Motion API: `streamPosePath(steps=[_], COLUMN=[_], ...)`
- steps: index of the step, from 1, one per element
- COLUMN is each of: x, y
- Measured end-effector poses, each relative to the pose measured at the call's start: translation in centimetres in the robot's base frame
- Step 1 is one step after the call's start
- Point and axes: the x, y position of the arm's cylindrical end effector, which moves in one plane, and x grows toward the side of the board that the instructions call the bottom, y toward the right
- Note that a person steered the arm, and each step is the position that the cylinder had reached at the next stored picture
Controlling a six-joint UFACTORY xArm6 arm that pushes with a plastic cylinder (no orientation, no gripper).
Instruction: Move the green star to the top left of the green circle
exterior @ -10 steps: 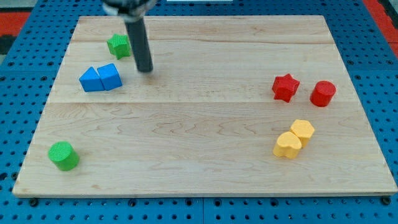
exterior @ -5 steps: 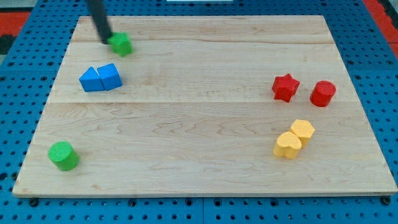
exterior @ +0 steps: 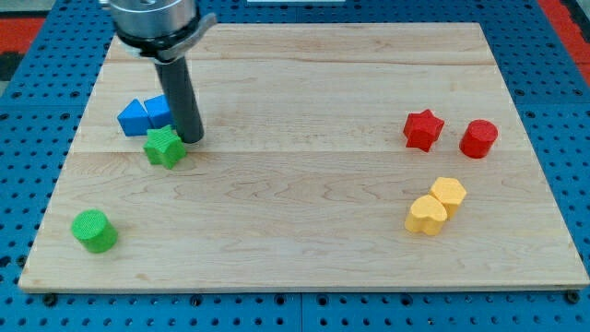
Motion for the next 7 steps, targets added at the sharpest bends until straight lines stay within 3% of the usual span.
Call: streamPosePath(steps=[2, 4, 5, 6, 7], x=[3.7, 2.3, 5.0, 7.1, 6.3], y=[-5.3, -8.1, -11.5, -10.6, -10.0])
